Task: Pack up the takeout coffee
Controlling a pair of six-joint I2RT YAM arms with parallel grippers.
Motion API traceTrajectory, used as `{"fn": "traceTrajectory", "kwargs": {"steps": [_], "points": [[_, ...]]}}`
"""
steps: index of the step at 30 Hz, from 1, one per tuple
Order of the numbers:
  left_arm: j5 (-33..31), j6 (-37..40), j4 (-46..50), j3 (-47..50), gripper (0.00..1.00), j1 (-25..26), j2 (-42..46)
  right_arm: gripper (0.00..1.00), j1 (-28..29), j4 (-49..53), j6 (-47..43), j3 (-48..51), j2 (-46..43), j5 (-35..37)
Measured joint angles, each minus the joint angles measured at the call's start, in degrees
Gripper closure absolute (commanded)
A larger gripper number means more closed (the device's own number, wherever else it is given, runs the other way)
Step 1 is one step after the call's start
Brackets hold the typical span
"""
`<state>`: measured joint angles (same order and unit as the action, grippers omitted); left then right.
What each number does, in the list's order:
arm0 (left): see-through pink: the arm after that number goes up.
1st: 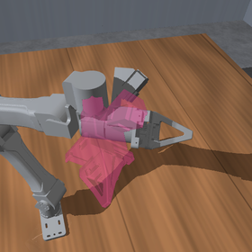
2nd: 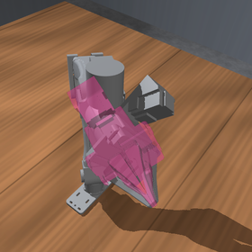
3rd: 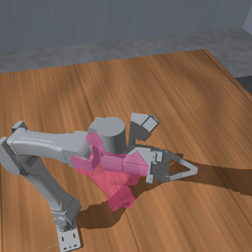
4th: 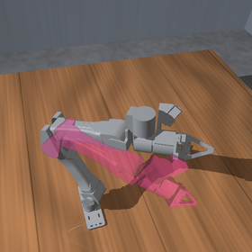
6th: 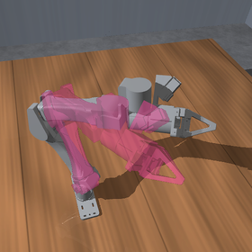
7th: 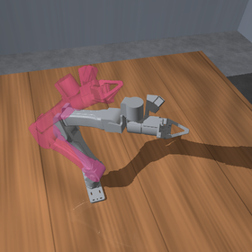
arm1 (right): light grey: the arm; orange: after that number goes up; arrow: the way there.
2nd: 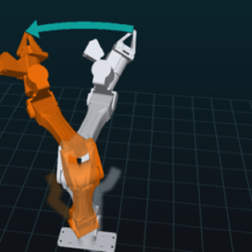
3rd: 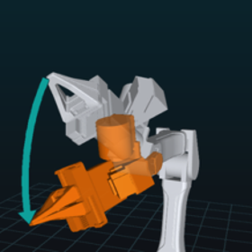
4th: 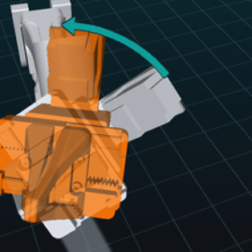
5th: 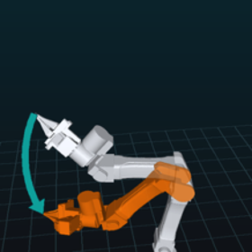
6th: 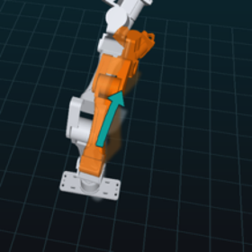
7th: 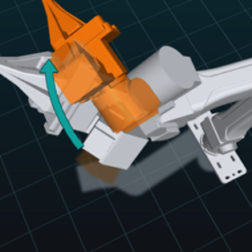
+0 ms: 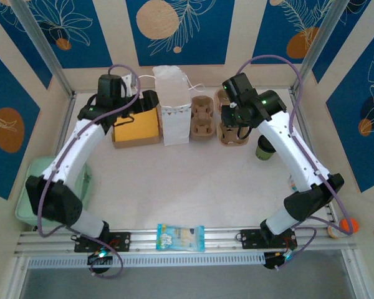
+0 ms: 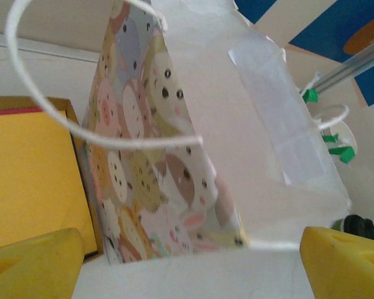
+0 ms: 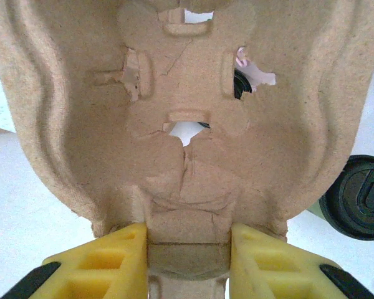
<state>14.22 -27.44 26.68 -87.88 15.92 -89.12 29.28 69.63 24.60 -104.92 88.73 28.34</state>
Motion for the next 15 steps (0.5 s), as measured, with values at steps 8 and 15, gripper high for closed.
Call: {"fn": "traceTrajectory", "kwargs": {"steps": [8, 15], "points": [[-4.0, 2.3, 6.3, -13.8, 0.44, 1.6, -12.7, 0.68, 0.6, 0.3, 0.0, 0.0, -0.9, 0.0], [-8.3, 4.3, 11.1, -19.5, 0.82, 4.2, -16.3, 0.68, 1.1, 0.3, 0.0, 0.6, -3.4, 0.0]]}}
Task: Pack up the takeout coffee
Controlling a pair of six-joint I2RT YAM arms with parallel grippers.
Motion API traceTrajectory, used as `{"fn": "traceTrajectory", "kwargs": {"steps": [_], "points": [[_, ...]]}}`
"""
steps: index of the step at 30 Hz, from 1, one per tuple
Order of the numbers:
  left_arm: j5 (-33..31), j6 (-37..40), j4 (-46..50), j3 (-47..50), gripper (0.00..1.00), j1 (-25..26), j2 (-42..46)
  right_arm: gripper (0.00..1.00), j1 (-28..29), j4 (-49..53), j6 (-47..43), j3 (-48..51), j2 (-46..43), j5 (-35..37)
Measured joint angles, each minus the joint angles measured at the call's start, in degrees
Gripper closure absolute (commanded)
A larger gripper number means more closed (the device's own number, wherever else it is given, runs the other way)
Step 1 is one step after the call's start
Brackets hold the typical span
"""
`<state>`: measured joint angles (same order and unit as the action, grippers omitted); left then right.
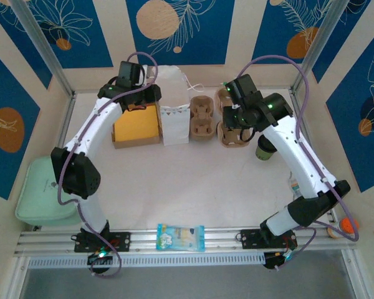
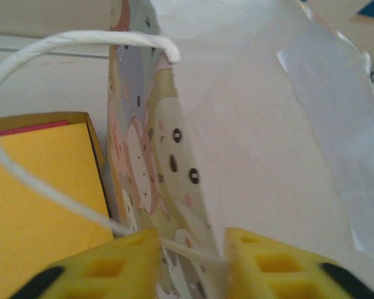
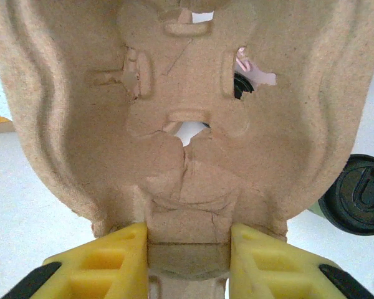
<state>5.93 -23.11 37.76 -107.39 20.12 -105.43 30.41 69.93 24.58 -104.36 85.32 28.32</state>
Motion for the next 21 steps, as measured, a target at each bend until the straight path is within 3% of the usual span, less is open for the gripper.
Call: {"fn": "traceTrajectory", "kwargs": {"steps": [2, 7, 21], "points": [[-0.5, 0.1, 0.7, -0.6, 0.90, 0.8, 0.0, 0.68, 0.0, 0.0, 0.0, 0.2, -0.5, 0.0], [-2.0, 0.1, 1.9, -1.2, 1.00, 2.1, 0.0, 0.69, 0.2, -0.1, 0.0, 1.1, -1.9, 0.0], [-2.3, -5.7, 4.9, 2.1, 1.00, 6.8, 6.5, 0.69, 0.4, 0.0, -0.5, 3.7, -7.4, -0.4]]}}
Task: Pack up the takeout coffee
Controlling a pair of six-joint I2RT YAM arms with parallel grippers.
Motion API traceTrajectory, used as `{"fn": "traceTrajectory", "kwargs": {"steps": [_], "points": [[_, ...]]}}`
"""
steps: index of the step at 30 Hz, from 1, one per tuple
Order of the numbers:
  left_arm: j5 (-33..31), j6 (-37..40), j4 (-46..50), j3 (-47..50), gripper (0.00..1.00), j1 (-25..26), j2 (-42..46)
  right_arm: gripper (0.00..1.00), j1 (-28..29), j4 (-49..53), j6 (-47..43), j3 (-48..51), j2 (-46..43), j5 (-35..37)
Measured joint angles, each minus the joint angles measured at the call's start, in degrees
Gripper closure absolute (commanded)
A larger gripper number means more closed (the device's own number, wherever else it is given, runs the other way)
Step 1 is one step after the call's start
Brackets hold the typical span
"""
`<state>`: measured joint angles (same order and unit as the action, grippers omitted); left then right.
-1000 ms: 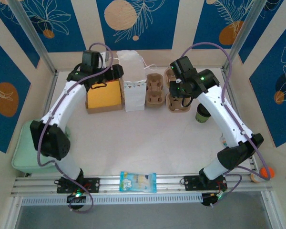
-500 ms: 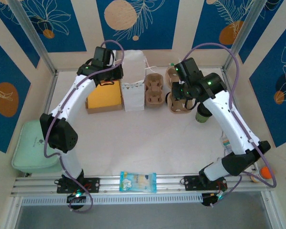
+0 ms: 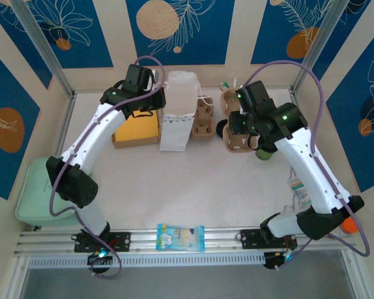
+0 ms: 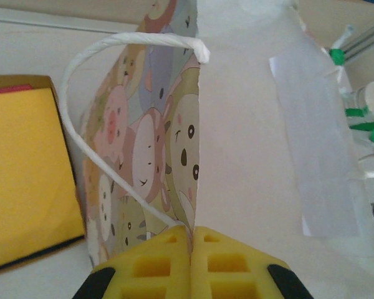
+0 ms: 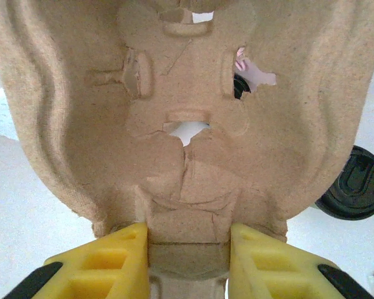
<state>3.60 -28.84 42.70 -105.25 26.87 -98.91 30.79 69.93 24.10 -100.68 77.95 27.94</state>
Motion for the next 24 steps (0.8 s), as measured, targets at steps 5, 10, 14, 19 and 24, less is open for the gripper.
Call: {"fn": "traceTrajectory", "kwargs": {"steps": [5, 10, 14, 19, 24], "points": [[0.2, -4.7, -0.3, 5.5, 1.00, 2.9, 5.7, 0.69, 0.0, 0.4, -0.5, 0.0, -1.7, -0.6], [0.3, -11.5, -2.0, 14.6, 1.00, 6.0, 12.7, 0.69, 0.0, 0.9, -1.1, 0.0, -3.8, -1.4], [-1.5, -18.5, -5.7, 23.2, 1.00, 9.4, 18.9, 0.69, 0.0, 1.4, -1.4, 0.0, -5.4, -1.8], [-4.8, -27.3, -9.8, 32.1, 1.00, 14.2, 25.5, 0.69, 0.0, 1.8, -1.7, -0.2, -6.5, -2.8], [-8.1, -31.4, -11.6, 32.8, 0.82, 17.9, 26.4, 0.69, 0.5, 3.0, -1.7, -2.4, -6.5, -3.3]]}}
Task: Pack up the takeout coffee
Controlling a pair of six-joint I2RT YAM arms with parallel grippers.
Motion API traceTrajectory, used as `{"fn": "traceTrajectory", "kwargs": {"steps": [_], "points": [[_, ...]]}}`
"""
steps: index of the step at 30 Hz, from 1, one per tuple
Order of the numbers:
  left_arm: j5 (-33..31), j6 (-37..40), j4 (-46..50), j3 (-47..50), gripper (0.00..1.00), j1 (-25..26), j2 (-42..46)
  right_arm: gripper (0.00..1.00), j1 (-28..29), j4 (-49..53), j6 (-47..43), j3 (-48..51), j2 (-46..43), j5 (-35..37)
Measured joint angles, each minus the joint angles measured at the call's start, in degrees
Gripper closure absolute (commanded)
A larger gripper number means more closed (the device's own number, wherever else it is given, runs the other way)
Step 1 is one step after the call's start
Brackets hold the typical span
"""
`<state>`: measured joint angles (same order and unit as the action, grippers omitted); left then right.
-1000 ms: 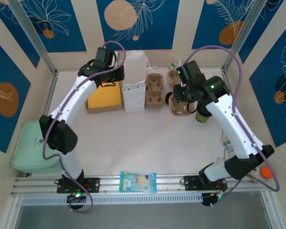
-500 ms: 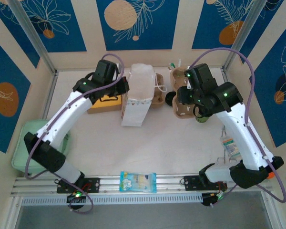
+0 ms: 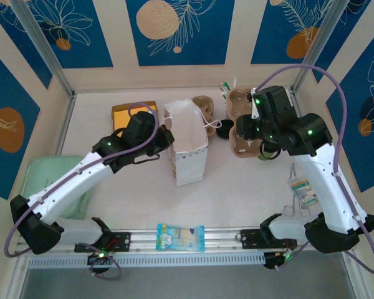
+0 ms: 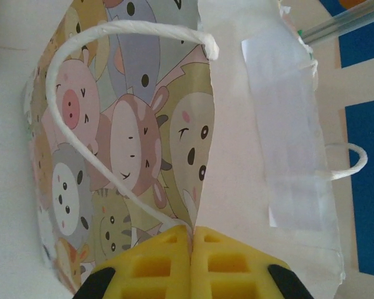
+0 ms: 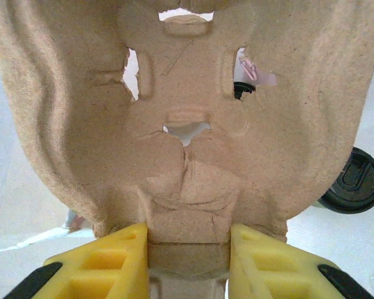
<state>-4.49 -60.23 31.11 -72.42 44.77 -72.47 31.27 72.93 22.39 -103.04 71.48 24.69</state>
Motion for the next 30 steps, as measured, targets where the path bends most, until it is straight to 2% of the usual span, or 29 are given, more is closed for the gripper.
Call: {"fn": "traceTrajectory", "kwargs": {"steps": [2, 4, 7, 13, 20, 24, 30], "points": [[-0.8, -0.6, -0.4, 0.0, 0.62, 1.5, 0.0, 0.69, 0.6, 0.4, -0.1, -1.5, 0.3, -0.2], [-1.3, -0.8, -0.4, -0.2, 0.49, 2.6, 0.0, 0.69, 1.4, 0.7, -0.2, -3.3, 0.9, -0.2], [-2.8, -0.7, 0.0, -0.5, 0.39, 3.7, 0.1, 0.69, 3.1, 1.3, -0.2, -5.4, 2.1, -0.2], [-8.4, 3.5, 4.2, -3.7, 0.31, 4.8, 2.9, 0.69, 7.3, 3.1, -0.2, -10.7, 6.7, -0.1], [-11.1, 13.5, 9.3, -15.5, 0.19, 4.2, 4.1, 0.69, 11.0, 3.4, -1.5, -18.5, 13.4, -2.2], [-6.3, 18.1, 10.2, -19.0, 0.17, -0.9, 2.1, 0.69, 11.9, 3.5, -2.6, -24.2, 18.6, -4.8], [0.9, 22.4, 10.8, -17.7, 0.20, -11.5, -3.7, 0.69, 11.9, 3.4, -3.9, -31.6, 26.9, -8.7]]}}
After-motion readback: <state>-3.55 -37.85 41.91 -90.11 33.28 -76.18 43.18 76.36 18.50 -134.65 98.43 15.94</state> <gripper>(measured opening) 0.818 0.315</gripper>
